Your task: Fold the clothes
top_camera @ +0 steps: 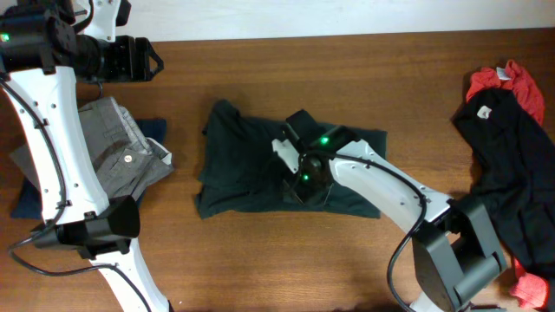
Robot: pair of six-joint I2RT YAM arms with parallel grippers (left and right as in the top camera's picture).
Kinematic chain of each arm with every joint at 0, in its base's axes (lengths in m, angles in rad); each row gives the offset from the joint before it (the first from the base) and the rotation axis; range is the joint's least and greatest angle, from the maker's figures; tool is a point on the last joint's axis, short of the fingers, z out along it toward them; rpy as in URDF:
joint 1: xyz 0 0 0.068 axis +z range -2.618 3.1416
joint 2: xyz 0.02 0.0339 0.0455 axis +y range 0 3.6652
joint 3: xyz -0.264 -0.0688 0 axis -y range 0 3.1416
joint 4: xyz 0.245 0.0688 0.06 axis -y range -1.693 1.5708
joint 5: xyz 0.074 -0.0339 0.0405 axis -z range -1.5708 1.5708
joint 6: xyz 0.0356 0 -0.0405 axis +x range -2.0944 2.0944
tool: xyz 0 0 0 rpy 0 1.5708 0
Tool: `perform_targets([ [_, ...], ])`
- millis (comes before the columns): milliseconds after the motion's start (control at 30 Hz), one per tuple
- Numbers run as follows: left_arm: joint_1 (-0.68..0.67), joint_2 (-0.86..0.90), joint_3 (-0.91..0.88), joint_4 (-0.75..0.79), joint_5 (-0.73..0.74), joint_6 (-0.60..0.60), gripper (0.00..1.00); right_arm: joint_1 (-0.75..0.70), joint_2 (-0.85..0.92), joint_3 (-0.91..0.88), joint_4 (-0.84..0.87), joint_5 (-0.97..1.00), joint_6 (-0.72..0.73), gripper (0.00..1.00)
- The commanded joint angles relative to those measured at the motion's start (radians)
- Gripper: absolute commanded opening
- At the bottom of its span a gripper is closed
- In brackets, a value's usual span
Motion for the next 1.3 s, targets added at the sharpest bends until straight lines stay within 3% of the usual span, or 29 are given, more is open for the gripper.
perform_targets([
  [0,0.007,-0.024,0.016,-0.001,0.011,0.006,0.78,-0.089,-0.045,0.038,0.023,-0.012,0.151,0.58],
  [233,0.007,-0.024,0.015,-0.001,0.011,0.006,0.78,-0.223,-0.032,0.048,0.152,-0.124,0.313,0.55],
  [433,0.007,-0.024,0.015,0.0,0.011,0.006,0.78,-0.202,0.039,0.048,0.403,-0.122,0.372,0.53],
  [600,0.007,-0.024,0.015,-0.001,0.011,0.005,0.78,-0.192,0.132,0.048,0.456,-0.085,0.461,0.45],
  [767,0.006,-0.024,0.015,-0.001,0.011,0.005,0.78,-0.191,0.193,0.048,0.489,-0.05,0.481,0.55],
  [900,0.006,-0.024,0.015,0.002,0.011,0.006,0.78,-0.18,0.224,0.048,0.503,-0.043,0.506,0.54],
  [1067,0.006,-0.024,0.015,-0.001,0.011,0.005,0.78,-0.166,0.249,0.048,0.523,-0.033,0.547,0.25],
  [1267,0.006,-0.024,0.015,-0.001,0.012,0.005,0.78,-0.158,0.249,0.048,0.603,-0.135,0.547,0.04],
])
